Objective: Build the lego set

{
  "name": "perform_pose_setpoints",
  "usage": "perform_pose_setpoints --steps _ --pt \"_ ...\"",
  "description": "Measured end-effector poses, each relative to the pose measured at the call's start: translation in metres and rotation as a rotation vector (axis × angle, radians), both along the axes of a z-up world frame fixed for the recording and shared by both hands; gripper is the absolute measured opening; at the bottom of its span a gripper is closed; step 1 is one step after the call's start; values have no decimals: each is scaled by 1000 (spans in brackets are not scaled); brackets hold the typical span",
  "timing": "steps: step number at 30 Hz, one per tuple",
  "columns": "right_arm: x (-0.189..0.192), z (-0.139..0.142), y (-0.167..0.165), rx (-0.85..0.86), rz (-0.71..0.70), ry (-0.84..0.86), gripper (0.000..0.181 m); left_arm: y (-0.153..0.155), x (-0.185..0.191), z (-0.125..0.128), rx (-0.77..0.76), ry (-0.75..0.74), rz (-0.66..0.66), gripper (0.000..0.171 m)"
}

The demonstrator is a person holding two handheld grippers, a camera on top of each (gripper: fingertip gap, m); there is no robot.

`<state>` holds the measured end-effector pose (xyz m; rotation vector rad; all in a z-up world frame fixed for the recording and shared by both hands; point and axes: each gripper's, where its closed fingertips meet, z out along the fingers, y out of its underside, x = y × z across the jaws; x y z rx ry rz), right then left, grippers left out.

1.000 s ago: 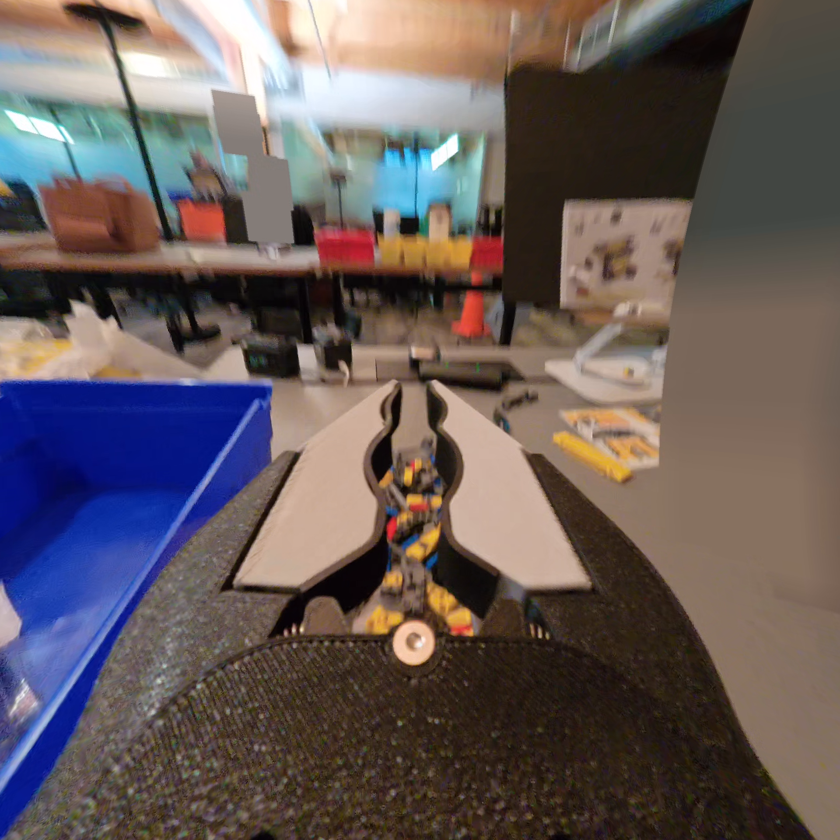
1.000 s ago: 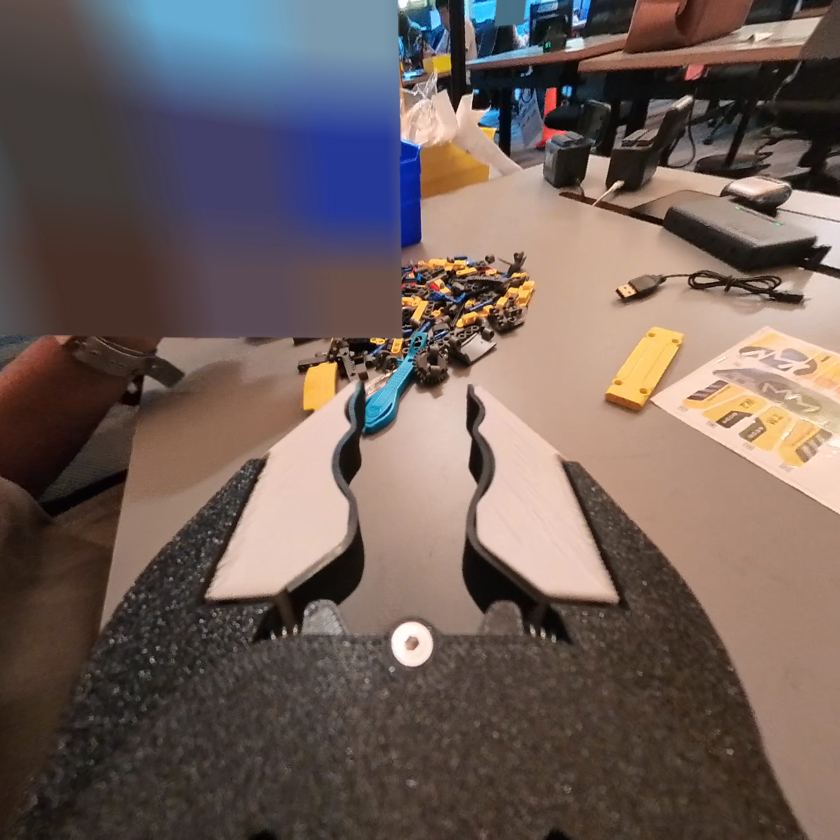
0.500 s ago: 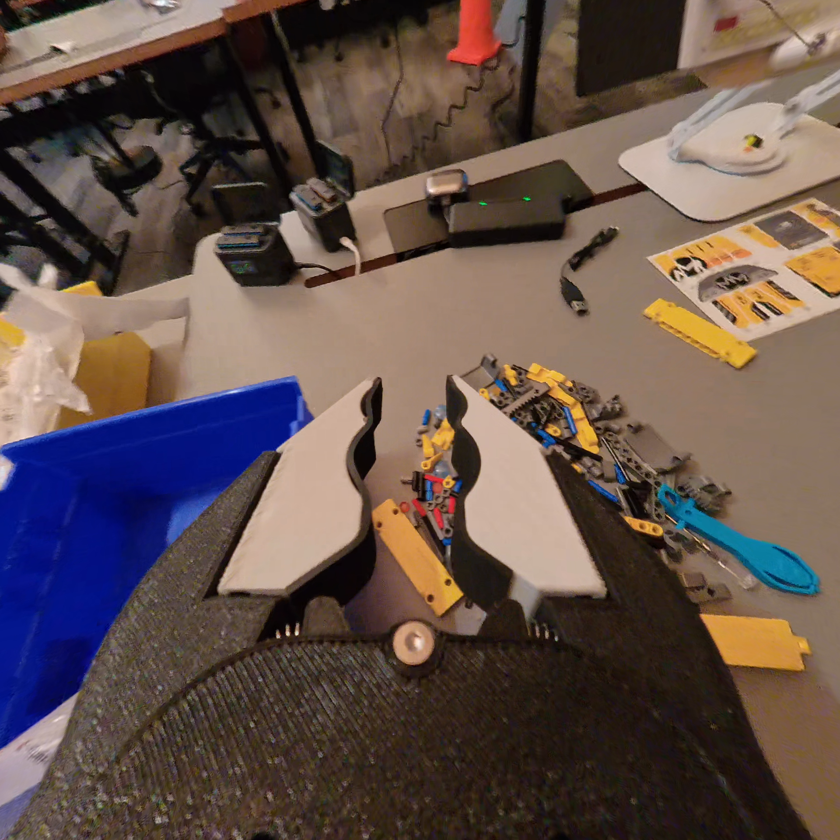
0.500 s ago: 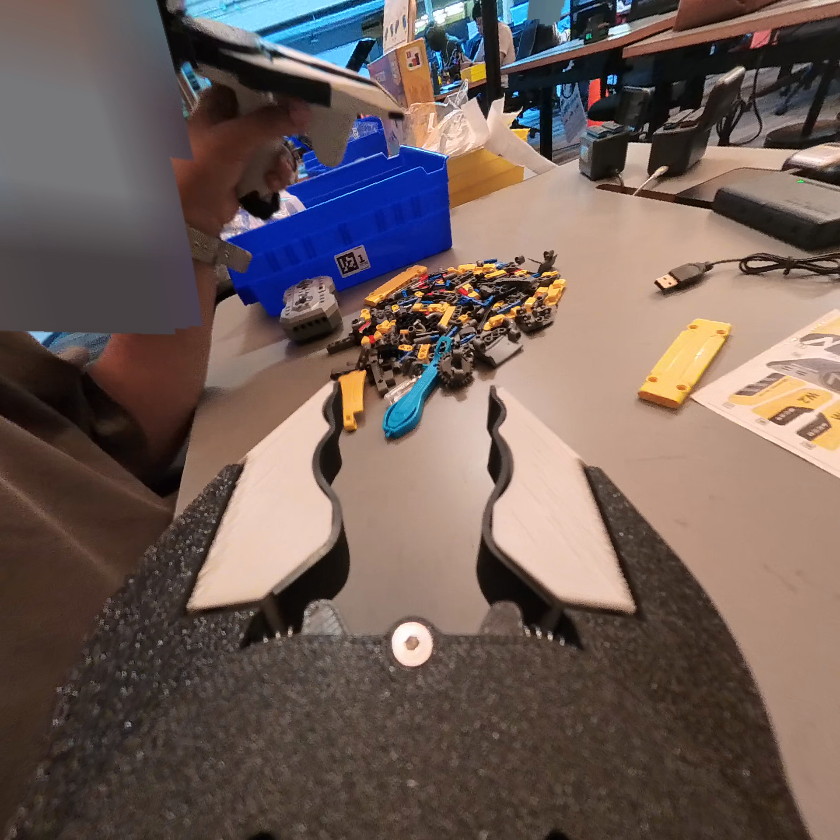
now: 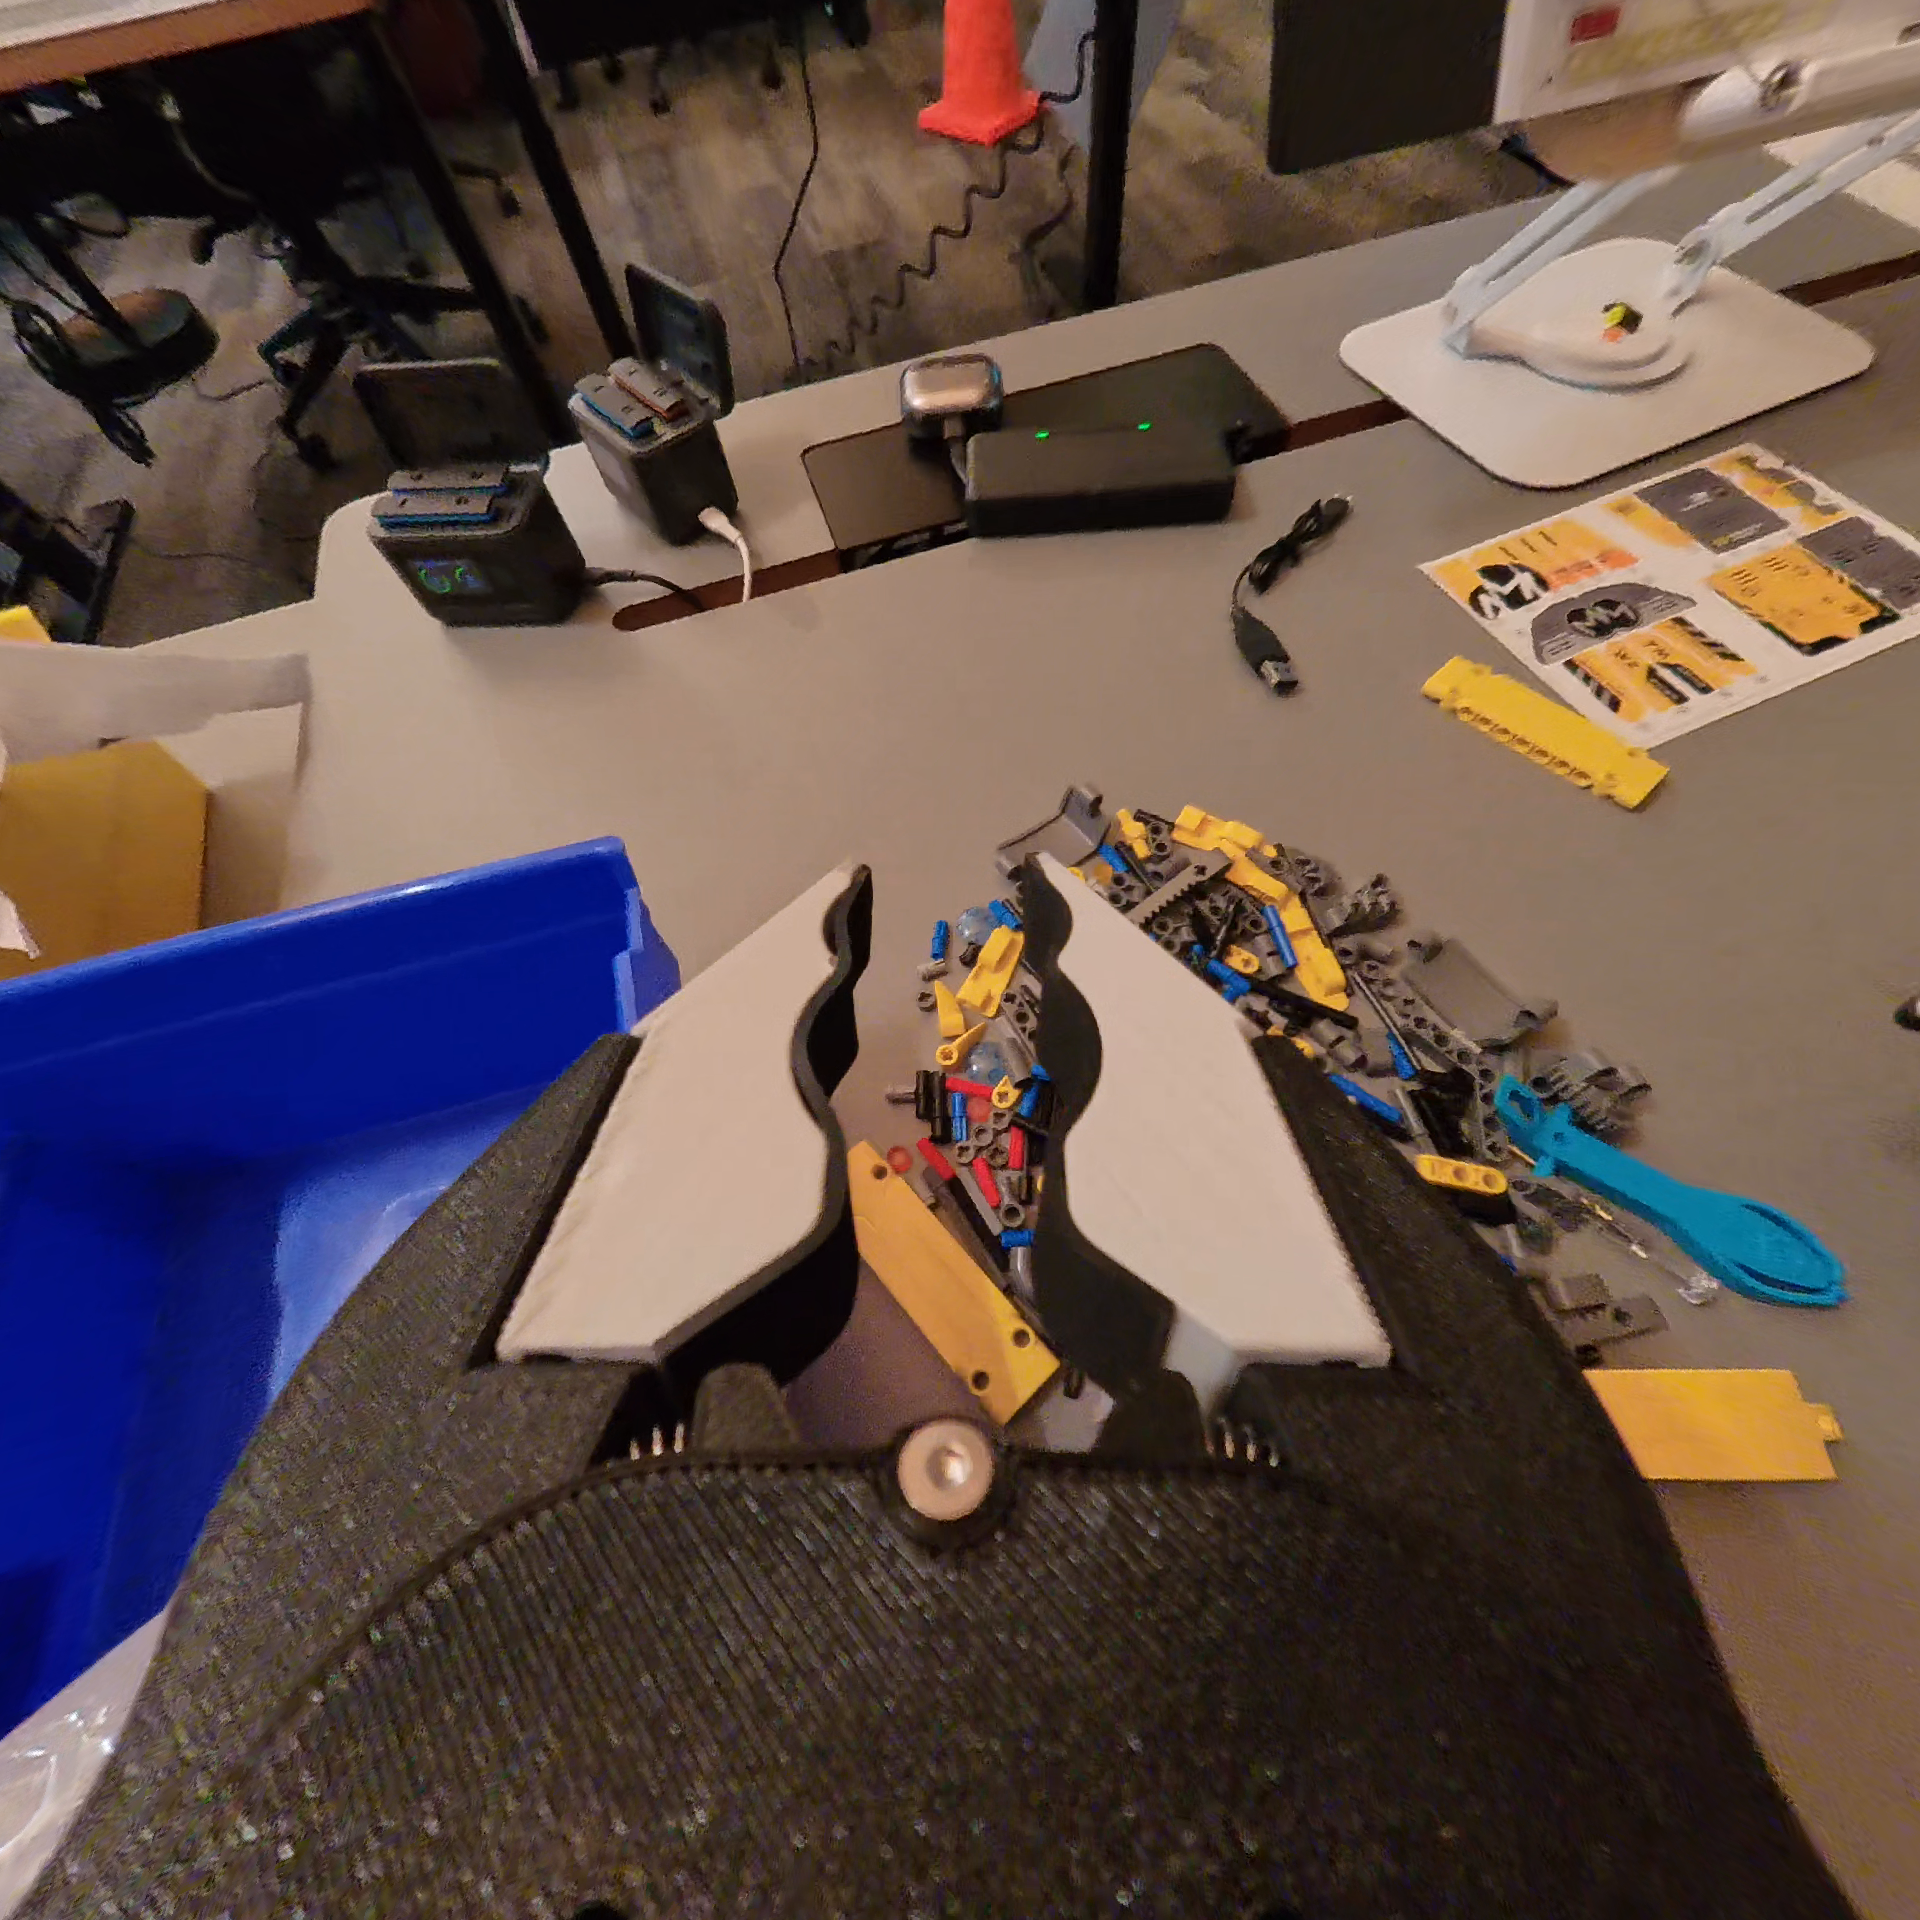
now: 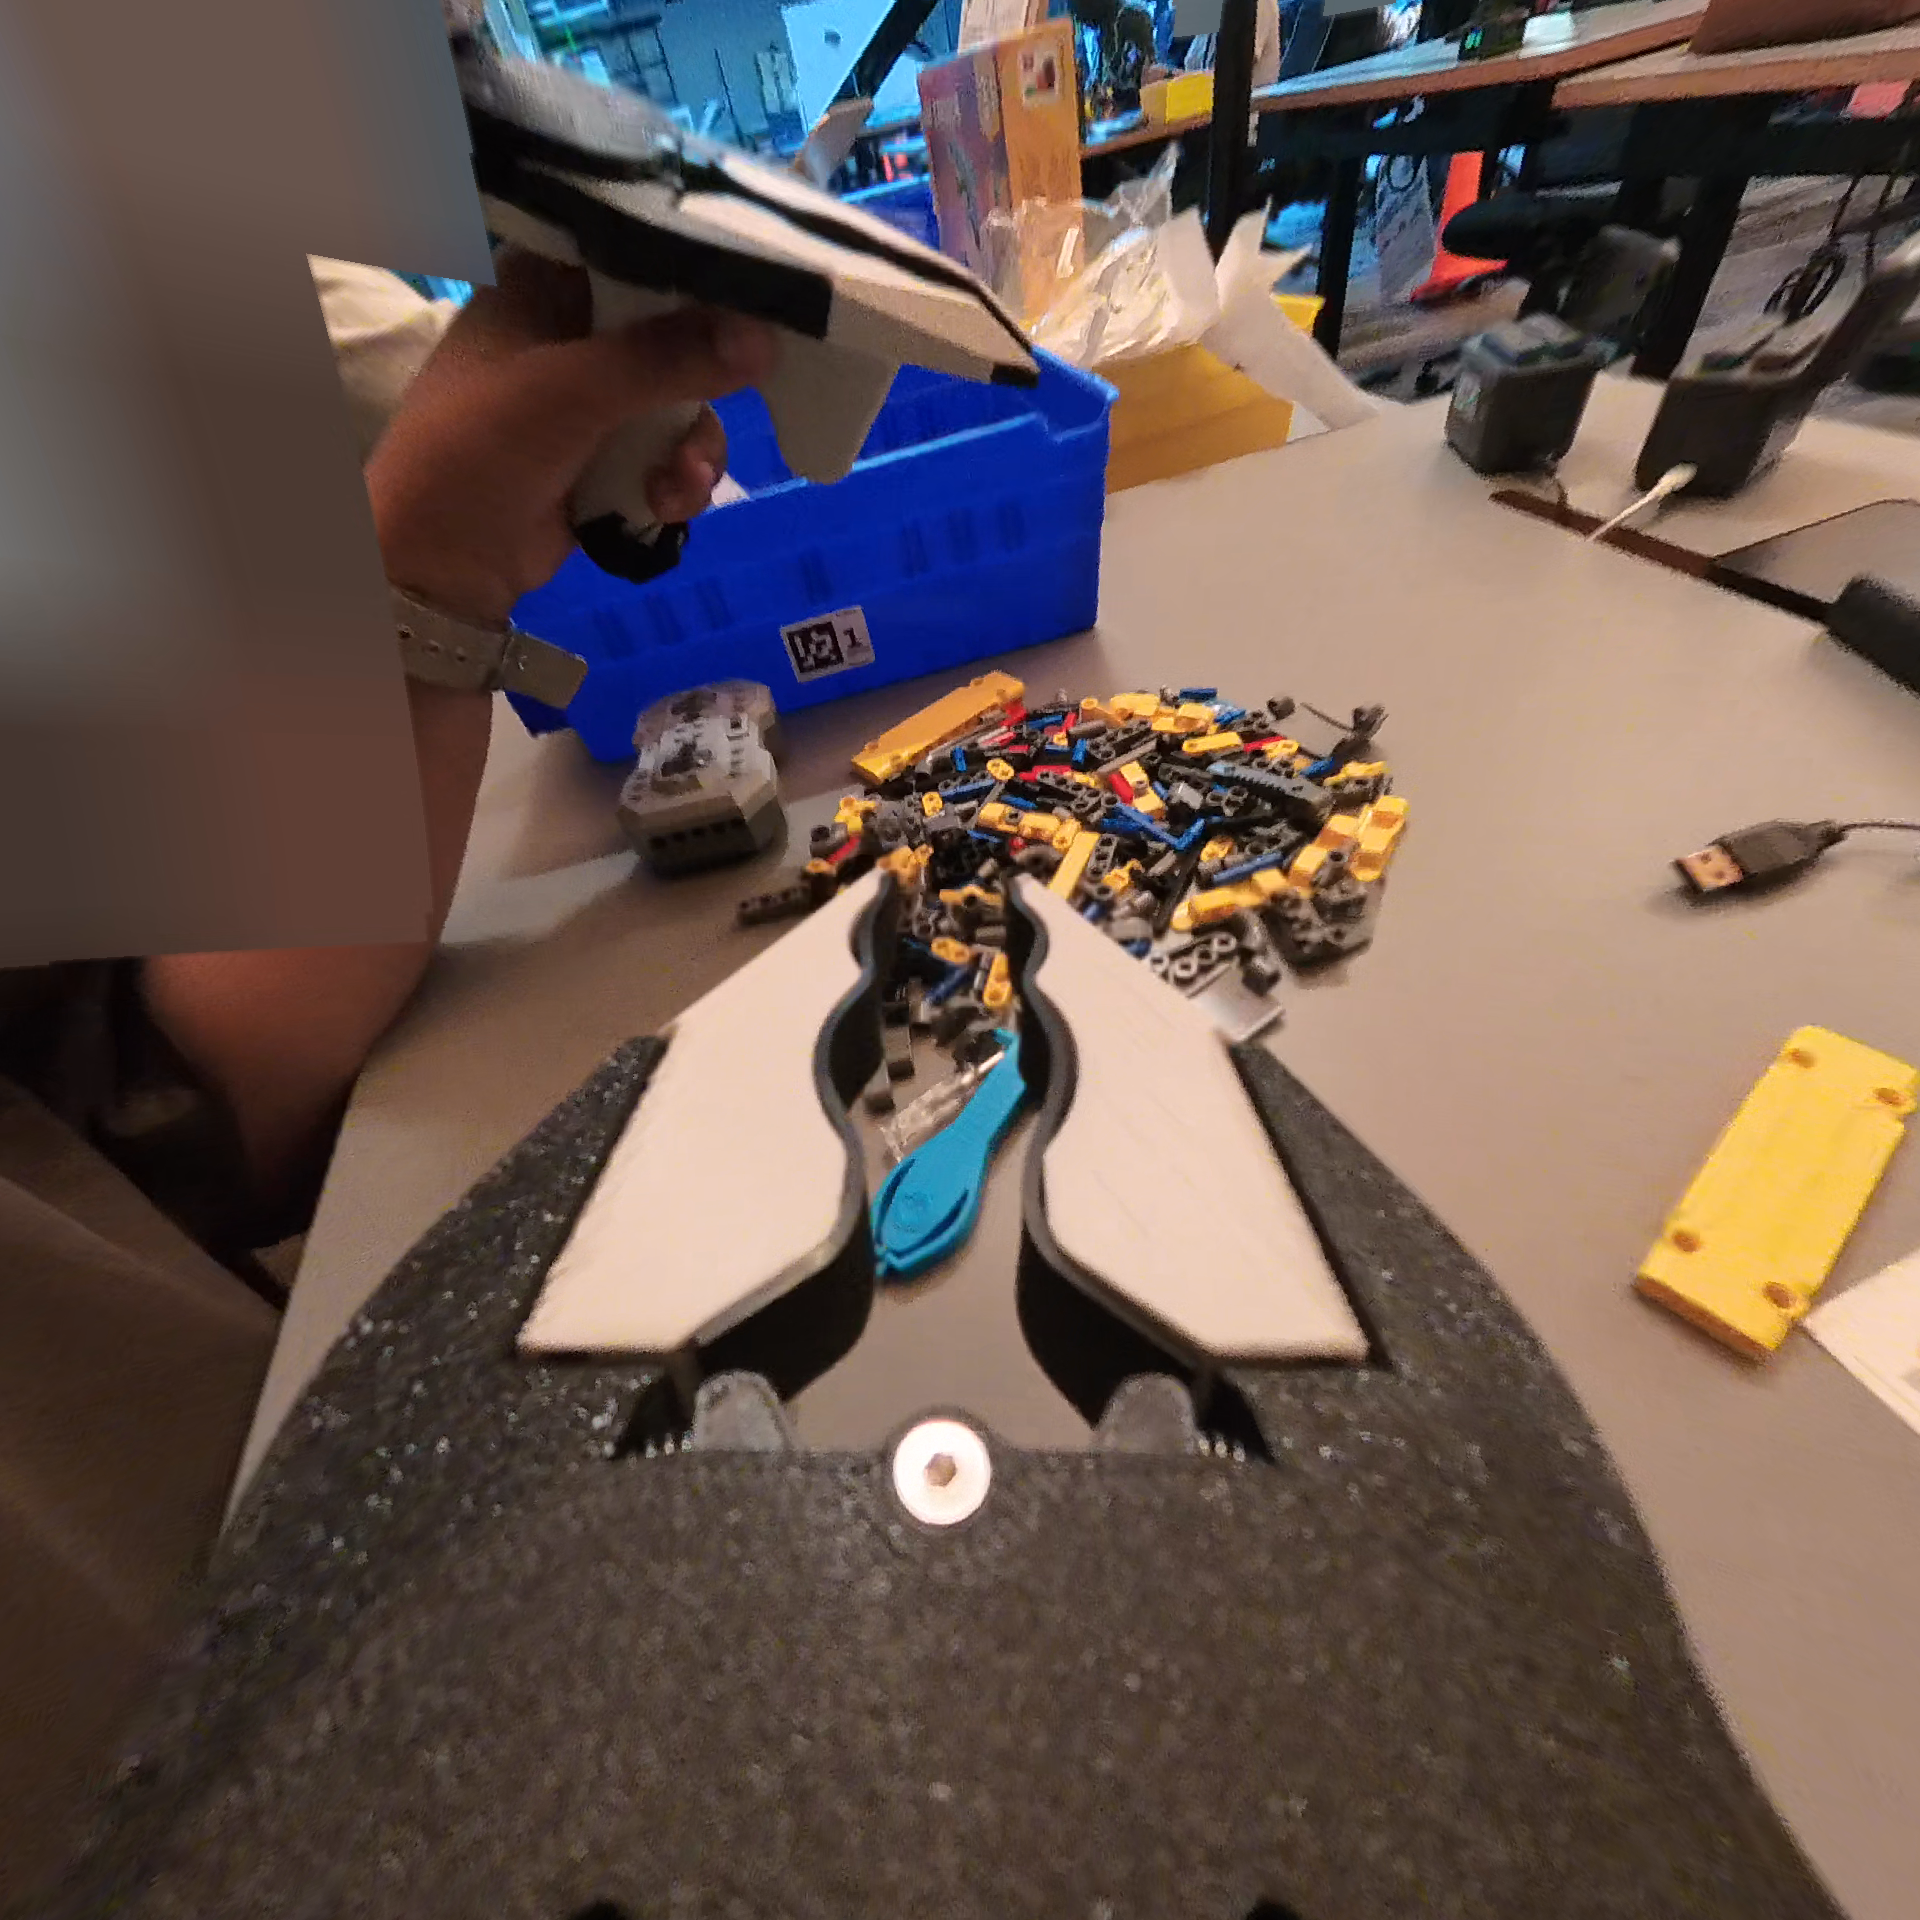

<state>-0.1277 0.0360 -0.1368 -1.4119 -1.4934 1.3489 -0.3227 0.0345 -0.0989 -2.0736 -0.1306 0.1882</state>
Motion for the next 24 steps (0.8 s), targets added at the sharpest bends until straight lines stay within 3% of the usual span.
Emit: perform_pose_setpoints --steps 4,9,14,24 --pt "11 -21 13 44 -63 -44 16 2 -4 -9 2 -45 -3 27" --pt "18 -14 28 -5 -112 -21 20 2 -10 -21 -49 -36 29 30" --pt "21 -29 43 295 -179 -113 26 5 -4 -18 -65 7 47 36" --pt "19 -32 38 217 -153 -104 28 11 14 -14 -46 -35 -24 45"
